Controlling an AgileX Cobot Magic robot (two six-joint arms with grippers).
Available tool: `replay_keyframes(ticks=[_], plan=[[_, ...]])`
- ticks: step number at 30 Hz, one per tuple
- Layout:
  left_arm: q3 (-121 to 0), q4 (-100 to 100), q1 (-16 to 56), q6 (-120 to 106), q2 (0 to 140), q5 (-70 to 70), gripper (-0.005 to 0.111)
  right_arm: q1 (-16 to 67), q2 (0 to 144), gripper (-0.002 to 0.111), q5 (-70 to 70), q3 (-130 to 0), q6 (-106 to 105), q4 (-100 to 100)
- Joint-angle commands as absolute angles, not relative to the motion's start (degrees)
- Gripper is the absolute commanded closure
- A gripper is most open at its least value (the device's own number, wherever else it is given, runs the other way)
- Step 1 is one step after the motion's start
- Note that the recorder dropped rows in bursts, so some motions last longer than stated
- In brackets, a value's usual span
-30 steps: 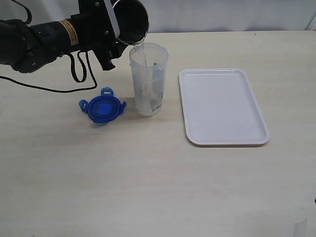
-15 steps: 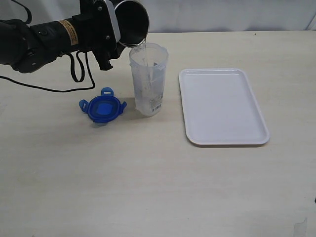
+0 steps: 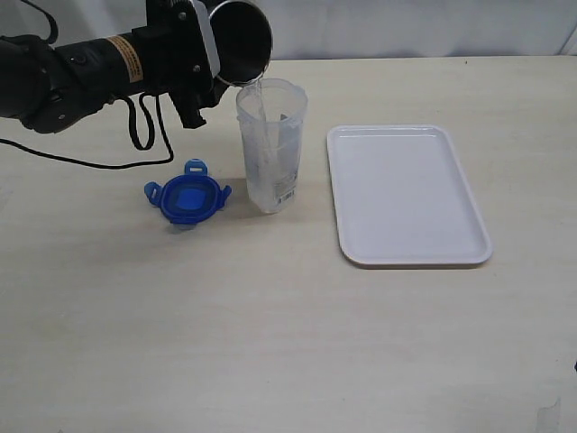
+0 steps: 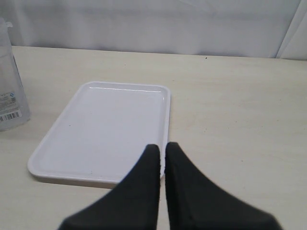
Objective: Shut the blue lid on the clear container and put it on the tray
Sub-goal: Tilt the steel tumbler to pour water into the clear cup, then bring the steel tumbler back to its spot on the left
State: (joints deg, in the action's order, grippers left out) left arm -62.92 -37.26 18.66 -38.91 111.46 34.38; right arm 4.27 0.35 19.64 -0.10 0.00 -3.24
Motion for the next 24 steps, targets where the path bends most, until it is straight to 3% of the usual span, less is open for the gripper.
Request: replay_keyframes(ticks=[1, 24], plan=[[-63.6, -36.3, 18.7, -35.2, 110.1, 38.0, 0.107, 4.5, 0.0, 0.104, 19.6, 0.0, 0.0, -3.3], [-63.5, -30.0, 18.6, 17.5, 110.1, 38.0, 0.107, 4.5, 0.0, 0.104, 19.6, 0.0, 0.0, -3.3]])
